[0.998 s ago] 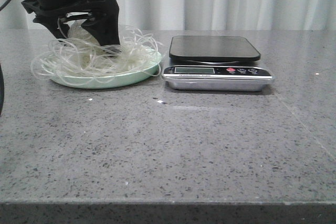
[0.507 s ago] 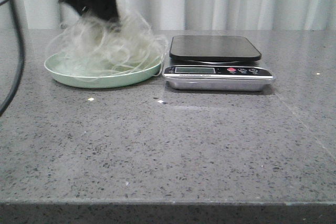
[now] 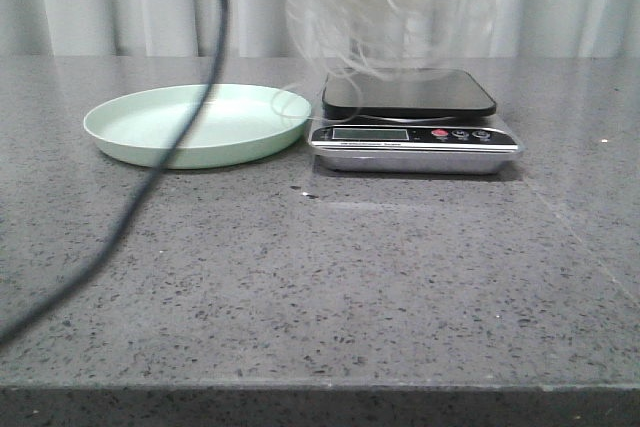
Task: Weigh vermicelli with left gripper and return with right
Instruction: 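Lift the vermicelli with the left gripper and carry it over the scale, then lower the vermicelli onto the scale and open the left gripper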
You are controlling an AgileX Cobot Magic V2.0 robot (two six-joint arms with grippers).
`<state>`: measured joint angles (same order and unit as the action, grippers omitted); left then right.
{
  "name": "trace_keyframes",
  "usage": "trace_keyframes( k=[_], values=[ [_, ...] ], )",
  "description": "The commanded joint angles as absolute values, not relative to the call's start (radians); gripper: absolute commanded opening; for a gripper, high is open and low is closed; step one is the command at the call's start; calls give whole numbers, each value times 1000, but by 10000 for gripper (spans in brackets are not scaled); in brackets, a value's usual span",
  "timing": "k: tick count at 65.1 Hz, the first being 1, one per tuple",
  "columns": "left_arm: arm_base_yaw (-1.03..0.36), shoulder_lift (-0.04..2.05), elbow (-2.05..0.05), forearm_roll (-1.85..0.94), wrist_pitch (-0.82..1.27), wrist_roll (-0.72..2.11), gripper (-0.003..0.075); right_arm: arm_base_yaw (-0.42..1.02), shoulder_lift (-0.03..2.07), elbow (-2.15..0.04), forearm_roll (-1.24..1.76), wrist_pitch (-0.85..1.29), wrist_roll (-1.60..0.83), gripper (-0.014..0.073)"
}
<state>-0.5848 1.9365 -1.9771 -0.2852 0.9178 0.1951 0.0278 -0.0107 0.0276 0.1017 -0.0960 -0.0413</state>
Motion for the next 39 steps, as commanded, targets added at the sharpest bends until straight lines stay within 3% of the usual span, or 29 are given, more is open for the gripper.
trace_keyframes(
  k=[1,9,17,32,39],
  values=[
    [-600,1930,-2026,-309,839,185,129,23,-27,20,102,-182,-48,157],
    [-600,1976,-2027,-301,829,185,134,23,-27,20,102,-182,-48,157],
    [-600,2005,-2027,-271,807,185,190,23,-27,20,102,-182,-48,157],
    [-605,2008,-2048,-282,809,185,489,23,-27,20,102,-182,-48,157],
    [-613,2008,-2110,-287,883,183,540,23,-27,20,102,-182,-48,157]
  ],
)
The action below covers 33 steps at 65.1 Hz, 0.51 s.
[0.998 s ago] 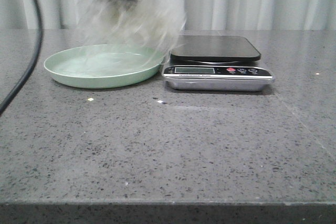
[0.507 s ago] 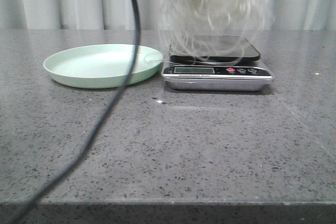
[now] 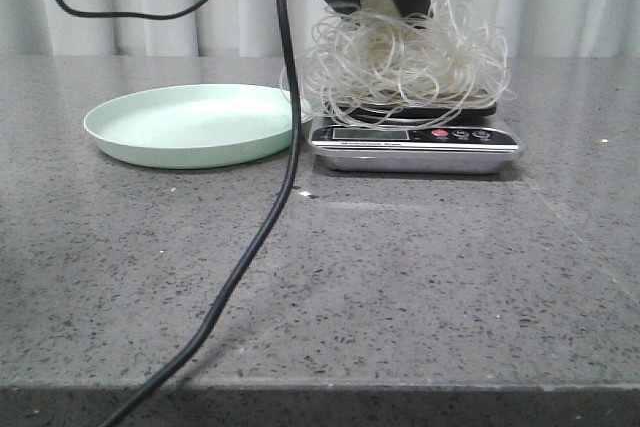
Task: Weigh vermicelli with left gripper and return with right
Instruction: 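Lower the vermicelli onto the scale and open the left gripper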
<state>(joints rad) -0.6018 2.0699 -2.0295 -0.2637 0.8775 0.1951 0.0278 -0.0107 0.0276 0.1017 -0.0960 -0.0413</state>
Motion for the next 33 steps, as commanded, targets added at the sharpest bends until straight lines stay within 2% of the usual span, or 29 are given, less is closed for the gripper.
trace_keyframes(
  k=[1,14,33],
  values=[
    [-613,2008,-2120,-287,894,183,539,23,-27,20,102,-182,-48,157],
    [-611,1968,-2257,-283,1037,184,522,23,-27,20,102,-182,-48,157],
    [-568,1819,-2256,-236,1060,189,521,23,-27,20,102,-182,-48,157]
  ],
)
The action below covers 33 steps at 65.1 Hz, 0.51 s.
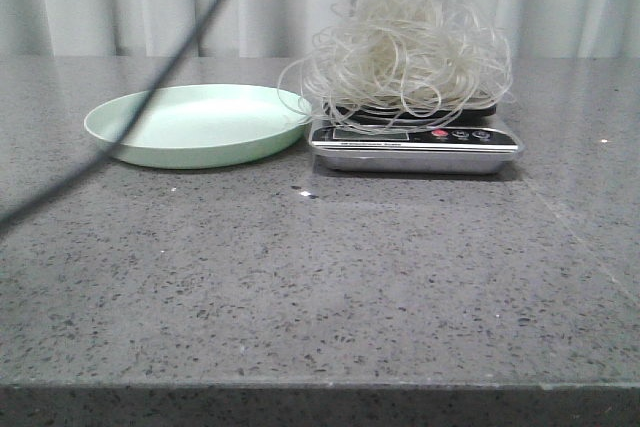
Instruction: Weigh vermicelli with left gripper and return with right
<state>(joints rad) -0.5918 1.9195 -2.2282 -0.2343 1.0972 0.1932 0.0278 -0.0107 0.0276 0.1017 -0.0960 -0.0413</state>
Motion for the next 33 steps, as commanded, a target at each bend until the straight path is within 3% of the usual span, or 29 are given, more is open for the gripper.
trace_keyframes(
  k=[1,16,33],
  values=[
    [-561,1807,-2251,-236,1063,189,521,23,-27,20,102,-182,-48,157],
    [-488,1650,-2054,-236,1038,194,521,23,-27,20,102,-182,-48,157],
    [-455,1312,-1565,-236,756,214,521,23,-27,20,102,-182,-48,157]
  ],
)
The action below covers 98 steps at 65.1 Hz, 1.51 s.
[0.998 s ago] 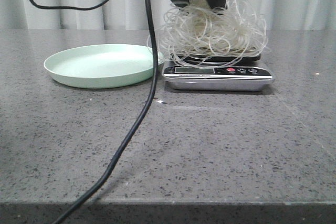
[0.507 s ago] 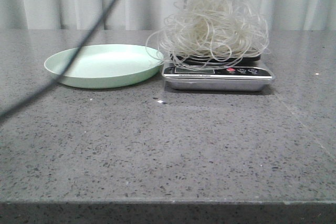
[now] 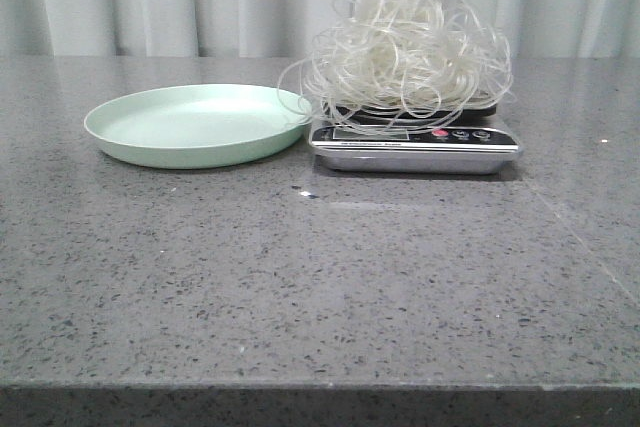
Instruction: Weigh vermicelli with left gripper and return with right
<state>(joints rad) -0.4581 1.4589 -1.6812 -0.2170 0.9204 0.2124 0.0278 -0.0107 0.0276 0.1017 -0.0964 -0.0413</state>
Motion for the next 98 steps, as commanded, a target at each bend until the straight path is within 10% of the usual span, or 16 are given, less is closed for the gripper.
trace_keyframes(
  k=[1,38,71,77,88,98],
  values=[
    [-455,1293,-1541,-236,743,214,521,23,-27,20,102,-182,-48,157],
    [-455,437,-654,-200,279,241,522,23,-27,20,102,-182,-48,157],
    [-455,-6,-358,-198,239,241,520,23,-27,20,102,-182,-48,157],
    [-455,-6,-358,-198,254,241,456,23,-27,20,102,-182,-48,157],
    [-455,-6,-357,-198,255,241,110,23,-27,20,102,-182,-48,157],
    [-455,-6,-357,-198,253,241,146,23,-27,20,102,-182,-48,157]
  ],
)
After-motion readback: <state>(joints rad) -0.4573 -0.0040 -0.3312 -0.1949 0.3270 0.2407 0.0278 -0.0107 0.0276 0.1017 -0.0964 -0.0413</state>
